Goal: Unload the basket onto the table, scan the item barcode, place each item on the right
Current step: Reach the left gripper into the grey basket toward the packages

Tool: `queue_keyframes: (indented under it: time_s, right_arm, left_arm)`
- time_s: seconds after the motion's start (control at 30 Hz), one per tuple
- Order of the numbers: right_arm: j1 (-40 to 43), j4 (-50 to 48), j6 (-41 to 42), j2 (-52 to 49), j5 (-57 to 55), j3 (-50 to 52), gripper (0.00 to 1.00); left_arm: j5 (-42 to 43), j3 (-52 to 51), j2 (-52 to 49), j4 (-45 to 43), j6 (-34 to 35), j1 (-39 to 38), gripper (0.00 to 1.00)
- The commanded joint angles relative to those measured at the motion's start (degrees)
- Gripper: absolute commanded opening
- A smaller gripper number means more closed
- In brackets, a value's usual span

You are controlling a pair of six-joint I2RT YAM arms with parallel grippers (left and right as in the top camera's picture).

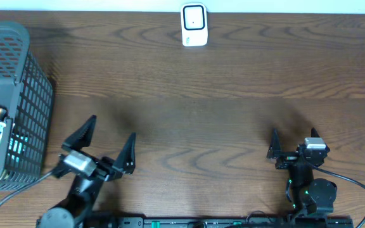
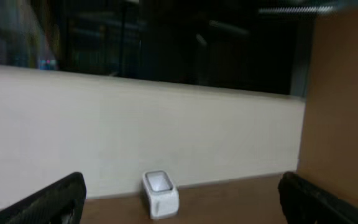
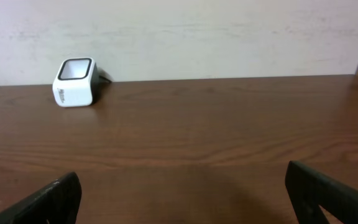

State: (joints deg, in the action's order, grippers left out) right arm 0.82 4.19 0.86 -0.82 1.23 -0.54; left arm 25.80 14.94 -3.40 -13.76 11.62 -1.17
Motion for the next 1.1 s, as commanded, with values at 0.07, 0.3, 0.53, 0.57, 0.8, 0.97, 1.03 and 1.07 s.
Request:
queue_keyframes:
  time_s: [0.07, 0.3, 0.53, 0.57, 0.8, 0.97, 1.03, 1.07]
  right_arm:
    - [-0.1, 0.1, 0.6, 0.4, -0.7, 0.2, 0.99]
    - [-0.1, 0.1, 0.6, 0.4, -0.7, 0.2, 0.99]
    - [-0.1, 0.1, 0.6, 0.4, -0.7, 0.2, 0.99]
    - [-0.1, 0.1, 0.6, 0.4, -0.7, 0.2, 0.99]
    - [-0.1, 0.1, 0.6, 0.4, -0.7, 0.2, 0.99]
    - [-0.1, 0.1, 0.6, 0.4, -0.7, 0.2, 0.99]
    - [-0.1, 0.1, 0.6, 0.4, -0.7, 0.2, 0.99]
    - [-0.1, 0.1, 0.6, 0.4, -0.7, 0.2, 0.99]
  left_arm:
    - [-2.3, 21.9, -14.2, 13.0, -6.8, 0.2, 0.98]
    - [-13.5, 60.3, -43.0, 49.0, -25.2, 0.2, 0.98]
    - [-34.2, 79.2, -56.9, 60.7, -26.2, 0.3, 0.98]
    - [-39.2, 80.0, -57.5, 60.8, -24.3, 0.5, 0.98]
    - [-46.4, 88.8, -63.9, 66.9, -18.8, 13.5, 0.98]
    - [-45.8, 92.1, -69.3, 72.8, -9.6, 28.9, 0.97]
    - [-44.1, 91.7, -71.0, 73.7, -5.0, 32.8, 0.98]
    - [-39.7, 91.1, -72.1, 73.9, -4.6, 34.4, 0.98]
